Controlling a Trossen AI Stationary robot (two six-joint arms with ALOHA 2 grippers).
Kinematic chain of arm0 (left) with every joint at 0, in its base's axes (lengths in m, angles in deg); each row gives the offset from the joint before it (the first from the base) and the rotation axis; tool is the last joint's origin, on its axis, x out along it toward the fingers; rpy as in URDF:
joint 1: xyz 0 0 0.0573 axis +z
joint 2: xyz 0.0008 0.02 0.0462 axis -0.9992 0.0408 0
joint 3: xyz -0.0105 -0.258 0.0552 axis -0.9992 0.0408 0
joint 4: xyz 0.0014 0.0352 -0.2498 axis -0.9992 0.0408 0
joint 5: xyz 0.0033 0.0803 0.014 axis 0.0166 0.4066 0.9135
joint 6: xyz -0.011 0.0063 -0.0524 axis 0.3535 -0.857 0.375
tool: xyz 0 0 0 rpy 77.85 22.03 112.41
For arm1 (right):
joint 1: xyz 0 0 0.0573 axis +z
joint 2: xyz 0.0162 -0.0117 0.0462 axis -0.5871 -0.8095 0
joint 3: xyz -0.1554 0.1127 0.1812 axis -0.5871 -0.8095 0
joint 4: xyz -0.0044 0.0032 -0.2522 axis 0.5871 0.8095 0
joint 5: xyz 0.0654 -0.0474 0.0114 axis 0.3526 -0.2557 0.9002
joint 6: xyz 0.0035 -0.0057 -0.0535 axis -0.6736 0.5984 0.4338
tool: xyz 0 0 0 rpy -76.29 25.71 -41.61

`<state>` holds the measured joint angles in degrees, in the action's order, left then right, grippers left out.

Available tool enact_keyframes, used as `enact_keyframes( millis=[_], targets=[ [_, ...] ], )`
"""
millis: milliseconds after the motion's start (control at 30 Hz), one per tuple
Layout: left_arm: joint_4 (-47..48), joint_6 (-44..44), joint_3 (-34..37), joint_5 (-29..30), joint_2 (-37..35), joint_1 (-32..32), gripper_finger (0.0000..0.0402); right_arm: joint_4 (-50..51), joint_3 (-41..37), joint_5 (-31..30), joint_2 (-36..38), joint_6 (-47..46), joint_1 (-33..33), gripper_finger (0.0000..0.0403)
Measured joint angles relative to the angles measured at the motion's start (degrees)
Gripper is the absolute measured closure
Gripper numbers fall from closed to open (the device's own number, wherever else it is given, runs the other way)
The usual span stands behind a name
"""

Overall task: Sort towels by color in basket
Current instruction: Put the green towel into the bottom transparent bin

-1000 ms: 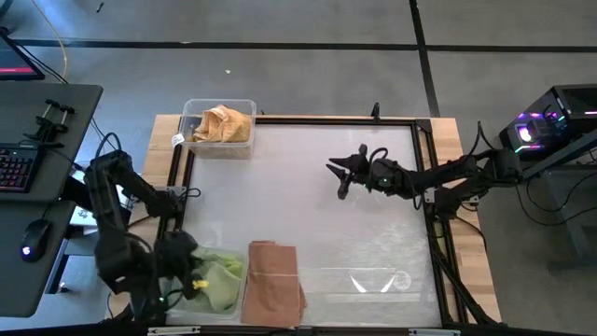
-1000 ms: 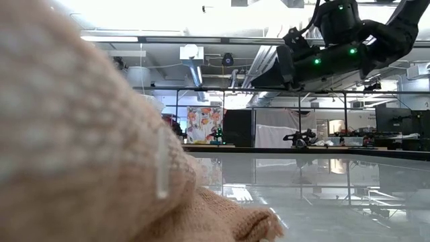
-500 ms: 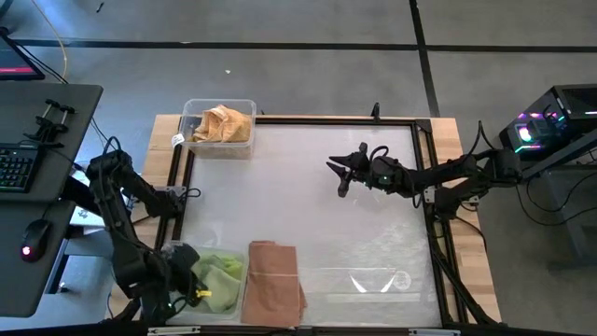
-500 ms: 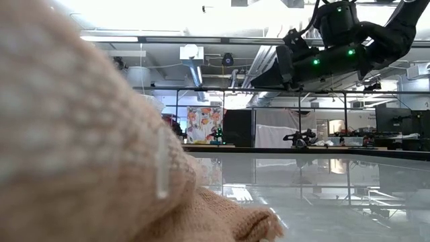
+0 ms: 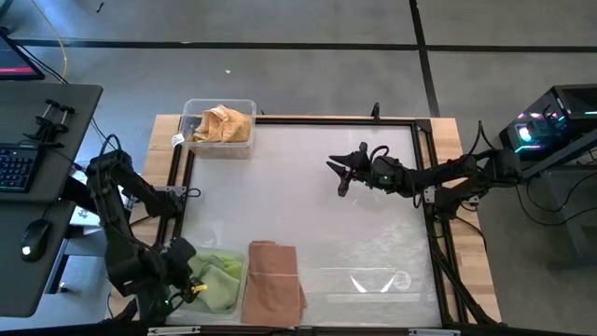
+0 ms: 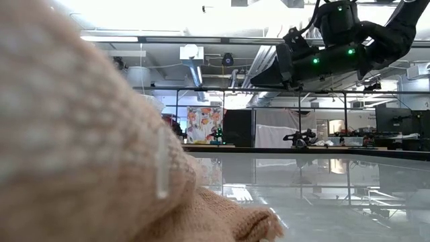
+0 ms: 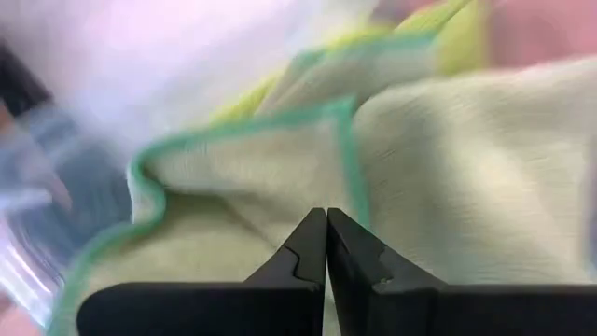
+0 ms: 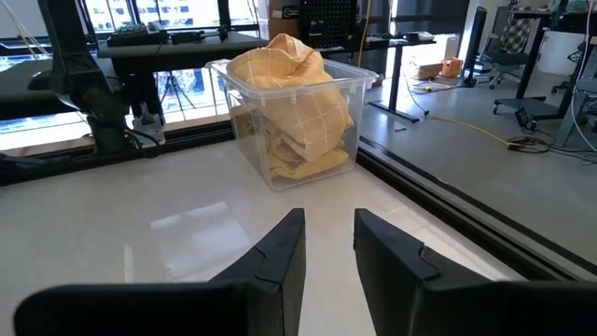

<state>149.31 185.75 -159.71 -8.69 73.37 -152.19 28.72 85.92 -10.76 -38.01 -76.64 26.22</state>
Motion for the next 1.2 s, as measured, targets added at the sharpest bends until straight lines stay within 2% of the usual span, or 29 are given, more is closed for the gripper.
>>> enact_keyframes(
  millis=[100, 200, 400, 567, 800, 1000, 1100, 1200],
  targets=[
    [1.95, -4.0, -3.51, 7.2, -0.07, 0.0, 0.0401, 0.0, 0.0, 0.0, 0.0, -0.15, 0.0, 0.0314],
    [-0.14, -11.2, -4.48, 13.41, -0.13, 0.37, 0.0401, 0.0, 0.0, 0.0, 0.0, -0.15, 0.0, 0.0314],
    [-12.75, -21.58, -0.84, 13.27, -0.24, 3.28, 0.0401, -0.02, 0.0, 0.02, 0.0, -1.81, 0.0, 0.0314],
    [-22.53, -23.39, 7.04, 10.07, -0.22, 5.58, 0.0401, 0.0, 0.0, 0.02, 0.0, -2.32, 0.0, 0.0314],
    [-21.99, -19.51, 15.97, 9.13, -0.22, 7.33, 0.0401, 0.0, 0.0, 0.02, 0.0, -2.14, 0.0, 0.0314],
    [-20.8, -22.42, 16.51, 11.9, -1.69, 7.63, 0.0401, 0.37, 0.0, 0.47, 0.0, -2.09, 0.0, 0.0314],
    [-20.78, -24.09, 15.08, 13.9, -3.5, 7.63, 0.0401, 0.42, 0.0, 4.6, 0.0, -0.74, 0.0, 0.0314],
    [-20.98, -27.36, 12.65, 16.44, -4.97, 7.63, 0.0401, 0.44, 0.0, 12.98, 0.0, 1.67, 0.02, 0.0314]
  ],
)
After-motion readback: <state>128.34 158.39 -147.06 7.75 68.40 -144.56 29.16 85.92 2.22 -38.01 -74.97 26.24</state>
